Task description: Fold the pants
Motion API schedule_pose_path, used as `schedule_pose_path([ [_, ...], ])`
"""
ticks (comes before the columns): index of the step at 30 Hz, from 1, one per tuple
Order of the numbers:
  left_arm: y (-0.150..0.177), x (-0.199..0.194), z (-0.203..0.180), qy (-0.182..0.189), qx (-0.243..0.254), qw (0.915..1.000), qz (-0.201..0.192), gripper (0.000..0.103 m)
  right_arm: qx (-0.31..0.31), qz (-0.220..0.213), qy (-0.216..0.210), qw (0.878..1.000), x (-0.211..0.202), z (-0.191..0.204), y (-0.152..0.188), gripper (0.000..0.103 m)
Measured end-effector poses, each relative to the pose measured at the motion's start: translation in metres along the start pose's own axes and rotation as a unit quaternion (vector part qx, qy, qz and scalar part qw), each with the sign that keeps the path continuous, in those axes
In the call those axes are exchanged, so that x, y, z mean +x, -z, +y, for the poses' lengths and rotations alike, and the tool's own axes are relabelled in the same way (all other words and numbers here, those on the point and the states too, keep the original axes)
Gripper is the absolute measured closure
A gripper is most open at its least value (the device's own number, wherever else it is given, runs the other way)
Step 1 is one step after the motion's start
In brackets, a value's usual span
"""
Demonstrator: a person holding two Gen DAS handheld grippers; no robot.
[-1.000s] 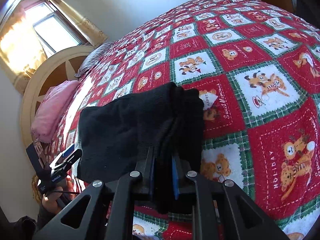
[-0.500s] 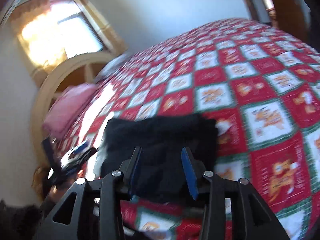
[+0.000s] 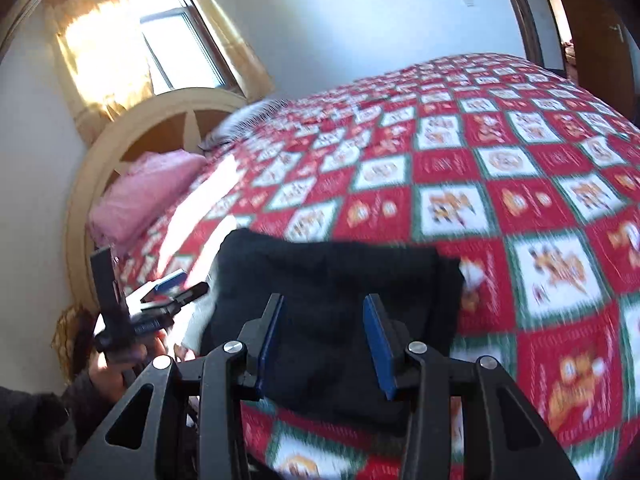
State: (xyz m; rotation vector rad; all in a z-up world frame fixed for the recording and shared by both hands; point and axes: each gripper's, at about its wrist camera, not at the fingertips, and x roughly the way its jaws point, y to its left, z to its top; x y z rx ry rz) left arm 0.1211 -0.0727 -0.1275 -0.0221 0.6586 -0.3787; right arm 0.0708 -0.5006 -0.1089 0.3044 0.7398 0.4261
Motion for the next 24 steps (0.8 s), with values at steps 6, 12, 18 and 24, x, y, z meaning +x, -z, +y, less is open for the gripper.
schedule_pose_path([
  [6,-0.014,0.059,-0.005,-0.046,0.039,0.9962,0.063,0.0,0.088,0.032,0.032,0.995,0.056,-0.05,-0.009,0.053],
  [12,-0.003,0.042,0.012,-0.023,-0.005,0.9988,0.044,0.0,0.109,0.007,0.01,0.994,0.034,-0.059,-0.012,0.053],
  [18,0.004,0.001,0.037,0.019,-0.064,0.9977,0.01,0.0,0.138,0.001,0.045,0.989,0.006,-0.075,0.001,0.052],
  [24,0.019,0.014,0.036,0.068,-0.096,0.9924,0.033,0.0,0.152,0.051,0.046,0.986,0.013,-0.087,0.029,0.051],
])
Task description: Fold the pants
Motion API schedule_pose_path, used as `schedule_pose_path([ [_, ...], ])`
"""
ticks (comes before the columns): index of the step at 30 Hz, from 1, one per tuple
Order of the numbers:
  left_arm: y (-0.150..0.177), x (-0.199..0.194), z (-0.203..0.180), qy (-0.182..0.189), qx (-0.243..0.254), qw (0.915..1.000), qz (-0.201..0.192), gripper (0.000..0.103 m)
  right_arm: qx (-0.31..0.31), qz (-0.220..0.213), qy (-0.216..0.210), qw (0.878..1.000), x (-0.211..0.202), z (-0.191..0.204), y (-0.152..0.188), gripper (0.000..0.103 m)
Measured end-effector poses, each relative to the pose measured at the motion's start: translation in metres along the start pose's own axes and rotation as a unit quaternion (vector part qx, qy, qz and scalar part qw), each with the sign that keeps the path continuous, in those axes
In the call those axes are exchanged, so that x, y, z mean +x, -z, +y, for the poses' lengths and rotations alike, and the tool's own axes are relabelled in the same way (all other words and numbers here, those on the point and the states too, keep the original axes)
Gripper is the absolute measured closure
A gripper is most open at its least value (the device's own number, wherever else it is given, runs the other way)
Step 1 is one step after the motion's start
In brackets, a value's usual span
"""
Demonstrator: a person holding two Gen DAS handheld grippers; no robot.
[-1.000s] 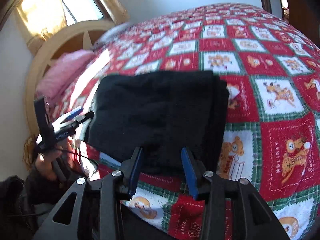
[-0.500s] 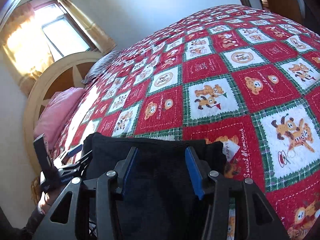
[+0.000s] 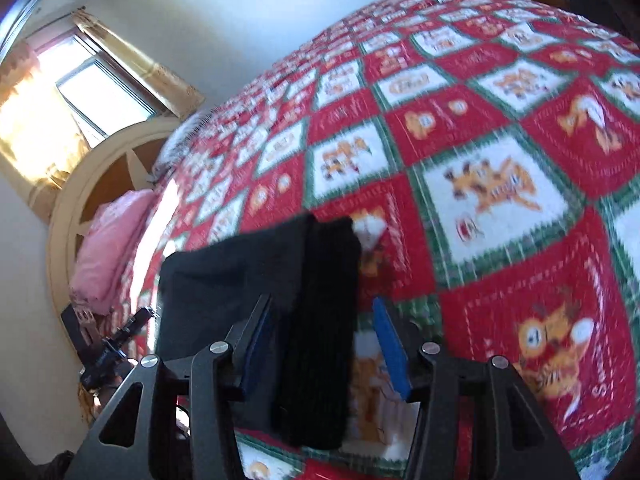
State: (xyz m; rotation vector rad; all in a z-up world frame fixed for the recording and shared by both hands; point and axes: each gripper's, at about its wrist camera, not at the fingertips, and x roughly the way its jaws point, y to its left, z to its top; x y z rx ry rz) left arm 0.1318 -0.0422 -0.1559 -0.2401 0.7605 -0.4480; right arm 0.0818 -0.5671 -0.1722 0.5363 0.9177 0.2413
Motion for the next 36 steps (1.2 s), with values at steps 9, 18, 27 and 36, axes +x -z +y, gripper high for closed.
schedule_pose_path([
  [9,0.001,0.009,-0.016,0.037,0.015,0.9992,0.001,0.0,0.002,0.001,-0.025,1.0,0.011,0.0,0.008,0.051],
  [18,0.004,0.011,-0.015,0.056,0.016,0.9983,0.006,0.0,-0.016,-0.001,-0.015,1.0,0.016,0.002,0.012,0.05],
  [27,0.008,0.012,-0.016,0.098,0.008,0.995,0.016,0.048,-0.014,-0.012,-0.045,0.999,0.011,0.007,0.016,0.075],
  [36,-0.001,-0.005,-0.005,0.117,0.004,0.9931,-0.005,0.089,-0.094,-0.058,-0.051,0.993,-0.015,0.055,0.017,0.078],
])
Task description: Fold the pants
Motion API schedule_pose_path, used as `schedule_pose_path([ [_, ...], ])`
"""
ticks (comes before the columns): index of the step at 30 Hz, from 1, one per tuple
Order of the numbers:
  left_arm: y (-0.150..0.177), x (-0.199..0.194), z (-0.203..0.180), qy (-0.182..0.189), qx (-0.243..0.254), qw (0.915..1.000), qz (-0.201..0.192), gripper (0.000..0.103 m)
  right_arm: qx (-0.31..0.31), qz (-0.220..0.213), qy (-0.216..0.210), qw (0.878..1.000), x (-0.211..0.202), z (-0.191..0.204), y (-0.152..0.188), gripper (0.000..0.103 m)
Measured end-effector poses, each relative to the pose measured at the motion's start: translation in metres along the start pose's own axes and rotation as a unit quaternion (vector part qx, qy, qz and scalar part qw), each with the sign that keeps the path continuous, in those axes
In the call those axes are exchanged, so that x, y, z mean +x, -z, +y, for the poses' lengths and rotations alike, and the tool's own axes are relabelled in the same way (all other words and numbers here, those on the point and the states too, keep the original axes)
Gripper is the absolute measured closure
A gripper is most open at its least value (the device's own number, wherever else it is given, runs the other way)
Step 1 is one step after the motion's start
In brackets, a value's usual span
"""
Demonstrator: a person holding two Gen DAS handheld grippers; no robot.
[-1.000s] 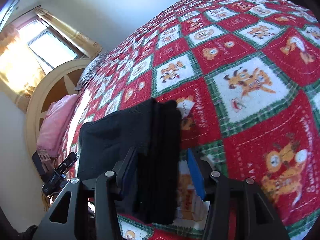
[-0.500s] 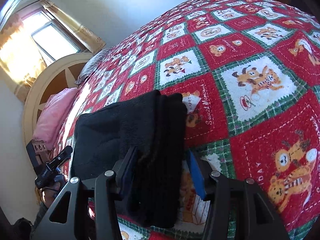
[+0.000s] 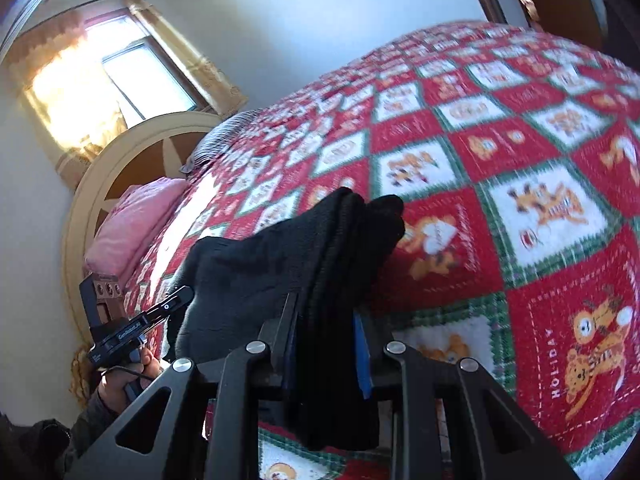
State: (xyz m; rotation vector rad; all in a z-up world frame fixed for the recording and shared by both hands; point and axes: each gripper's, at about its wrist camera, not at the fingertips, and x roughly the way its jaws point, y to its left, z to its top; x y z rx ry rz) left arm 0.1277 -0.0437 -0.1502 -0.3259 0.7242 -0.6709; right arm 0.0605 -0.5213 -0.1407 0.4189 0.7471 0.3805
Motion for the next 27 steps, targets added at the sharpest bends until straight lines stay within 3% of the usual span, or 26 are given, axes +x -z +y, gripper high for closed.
schedule_pose_path([
  [6,-0.022,-0.035,0.008,-0.01,0.012,0.9995,-0.028,0.09,-0.032,0.002,-0.029,0.999,0.01,0.031,-0.024,0.078],
  [11,-0.038,-0.086,0.037,-0.06,0.013,0.9961,-0.064,0.09,-0.058,0.026,-0.072,0.995,0.061,0.075,-0.056,0.078],
  [16,-0.041,-0.138,0.085,-0.126,-0.007,0.9874,-0.096,0.09,-0.09,0.055,-0.118,0.987,0.132,0.124,-0.072,0.078],
  [22,-0.032,-0.18,0.148,-0.186,-0.057,0.973,-0.124,0.09,-0.105,0.075,-0.159,0.979,0.214,0.188,-0.062,0.078],
  [27,-0.015,-0.173,0.177,-0.218,-0.079,0.9662,-0.113,0.09,-0.11,0.102,-0.147,0.978,0.253,0.208,-0.045,0.078],
])
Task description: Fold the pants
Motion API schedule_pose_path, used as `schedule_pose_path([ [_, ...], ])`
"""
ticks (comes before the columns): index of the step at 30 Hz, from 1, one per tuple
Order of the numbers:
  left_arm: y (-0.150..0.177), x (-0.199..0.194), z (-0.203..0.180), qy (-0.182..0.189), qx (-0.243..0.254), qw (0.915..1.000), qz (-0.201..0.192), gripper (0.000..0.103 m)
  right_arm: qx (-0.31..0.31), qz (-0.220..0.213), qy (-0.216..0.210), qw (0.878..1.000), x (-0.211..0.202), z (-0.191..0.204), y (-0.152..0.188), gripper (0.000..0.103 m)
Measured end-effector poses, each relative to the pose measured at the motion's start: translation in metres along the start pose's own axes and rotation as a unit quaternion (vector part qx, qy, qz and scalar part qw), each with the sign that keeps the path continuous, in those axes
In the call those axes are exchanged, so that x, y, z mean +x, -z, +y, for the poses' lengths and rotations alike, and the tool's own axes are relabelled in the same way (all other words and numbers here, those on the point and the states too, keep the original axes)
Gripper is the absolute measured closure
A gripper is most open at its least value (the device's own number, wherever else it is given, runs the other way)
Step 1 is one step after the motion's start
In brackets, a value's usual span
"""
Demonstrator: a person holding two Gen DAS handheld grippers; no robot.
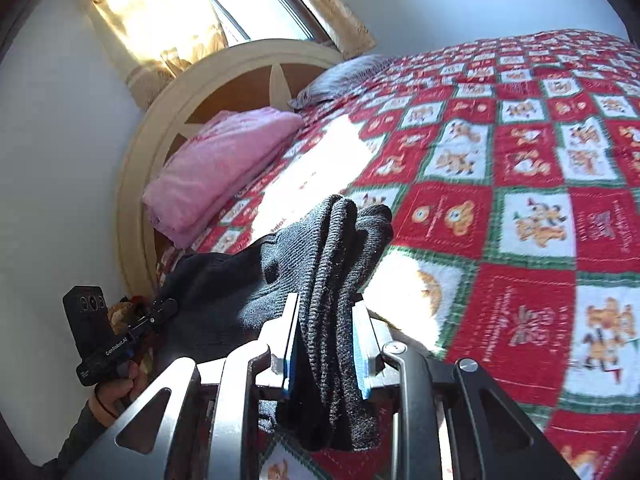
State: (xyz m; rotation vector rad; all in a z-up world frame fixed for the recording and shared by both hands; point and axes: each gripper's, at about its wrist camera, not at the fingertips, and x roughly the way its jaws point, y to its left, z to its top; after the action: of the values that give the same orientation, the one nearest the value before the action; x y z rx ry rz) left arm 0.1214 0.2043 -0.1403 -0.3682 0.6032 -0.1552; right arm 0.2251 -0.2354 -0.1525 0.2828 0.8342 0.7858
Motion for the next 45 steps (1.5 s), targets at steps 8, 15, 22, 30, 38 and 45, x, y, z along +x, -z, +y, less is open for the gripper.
schedule_pose_path([
  [8,0.016,0.013,-0.011,-0.048,0.047,0.9977,0.009,0.084,0.01,0.027,0.027,0.999,0.011,-0.021,0.004,0.078],
  [15,0.017,0.01,-0.012,-0.072,0.069,0.995,0.009,0.075,0.021,0.03,0.041,0.998,0.016,-0.028,0.007,0.077],
  [22,0.021,0.012,-0.005,-0.084,0.06,0.9946,0.007,0.06,0.019,0.031,0.055,0.998,0.016,-0.03,0.008,0.074],
  [30,0.022,0.008,0.004,-0.112,0.037,0.993,0.009,0.024,-0.008,0.012,0.112,0.994,0.007,-0.023,0.007,0.054],
  [38,0.019,-0.015,-0.003,-0.122,0.036,0.9919,0.007,0.022,0.005,-0.055,0.197,0.979,-0.068,-0.028,0.017,0.044],
  [45,0.016,-0.041,-0.041,-0.109,0.061,0.992,-0.015,0.01,-0.015,-0.07,0.213,0.975,-0.114,-0.001,0.049,0.042],
])
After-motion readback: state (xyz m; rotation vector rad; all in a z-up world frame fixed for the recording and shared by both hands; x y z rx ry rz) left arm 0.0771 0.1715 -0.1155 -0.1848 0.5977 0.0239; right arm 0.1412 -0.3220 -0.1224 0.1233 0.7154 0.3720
